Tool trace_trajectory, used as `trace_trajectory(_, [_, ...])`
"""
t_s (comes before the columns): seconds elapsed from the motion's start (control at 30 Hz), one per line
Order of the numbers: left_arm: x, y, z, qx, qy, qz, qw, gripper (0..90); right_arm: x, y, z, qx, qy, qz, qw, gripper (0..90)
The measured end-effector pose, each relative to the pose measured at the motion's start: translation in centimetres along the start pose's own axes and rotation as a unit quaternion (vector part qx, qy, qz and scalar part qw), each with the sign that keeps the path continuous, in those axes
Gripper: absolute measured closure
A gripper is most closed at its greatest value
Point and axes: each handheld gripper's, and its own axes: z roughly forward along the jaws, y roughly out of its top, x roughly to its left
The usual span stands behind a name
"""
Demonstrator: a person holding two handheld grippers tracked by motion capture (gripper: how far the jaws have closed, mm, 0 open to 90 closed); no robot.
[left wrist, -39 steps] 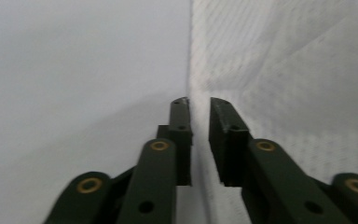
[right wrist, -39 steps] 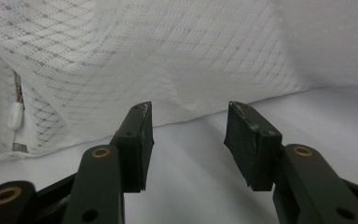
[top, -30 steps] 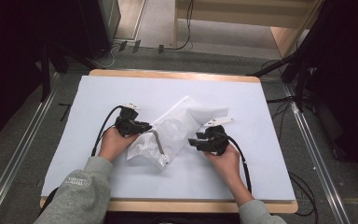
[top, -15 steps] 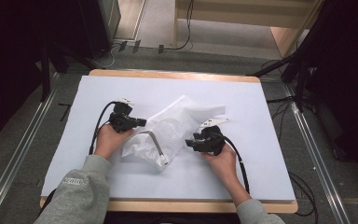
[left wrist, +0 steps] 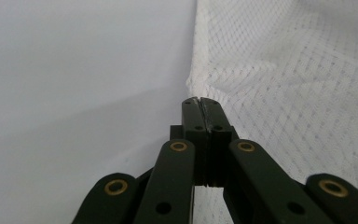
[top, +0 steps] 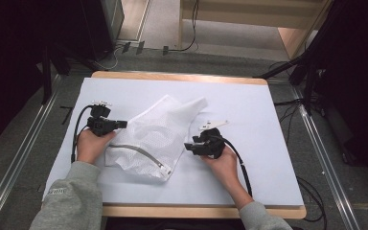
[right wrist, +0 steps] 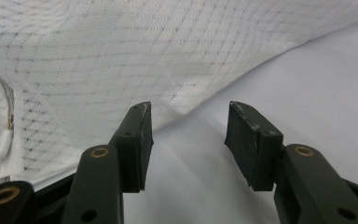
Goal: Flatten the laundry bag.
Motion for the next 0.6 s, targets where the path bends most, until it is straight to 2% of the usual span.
trace_trajectory(0.07, [0.2, -0.4, -0.1, 0.000, -0.005, -0.009, 0.9999, 90.0, 0.2, 0.3, 0.4, -0.001, 0.005, -0.005, 1.0000, 51.2])
trace_trajectory(0.13, [0.1, -0.7, -0.2, 0.001, -0.006, -0.009, 0.9999, 90.0, 0.5, 0.7, 0.9, 0.000, 0.007, -0.008, 0.9999, 50.2])
trace_trajectory(0.37, [0.0, -1.5, -0.3, 0.012, -0.005, -0.008, 0.9999, 90.0, 1.0, 1.5, 3.0, 0.006, -0.007, -0.020, 0.9998, 53.1])
trace_trajectory(0.5, [0.0, -1.6, -0.4, 0.011, -0.006, -0.010, 0.9999, 90.0, 1.3, 1.7, 3.2, 0.008, -0.038, -0.036, 0.9986, 71.9])
trace_trajectory(0.53, [0.1, -1.7, -0.4, 0.009, -0.008, -0.011, 0.9999, 90.0, 1.3, 1.7, 3.2, 0.007, -0.041, -0.038, 0.9984, 76.5])
trace_trajectory(0.6, [0.0, -1.7, -0.4, 0.008, -0.010, -0.014, 0.9998, 90.0, 1.1, 1.7, 3.3, 0.004, -0.028, -0.027, 0.9992, 85.7])
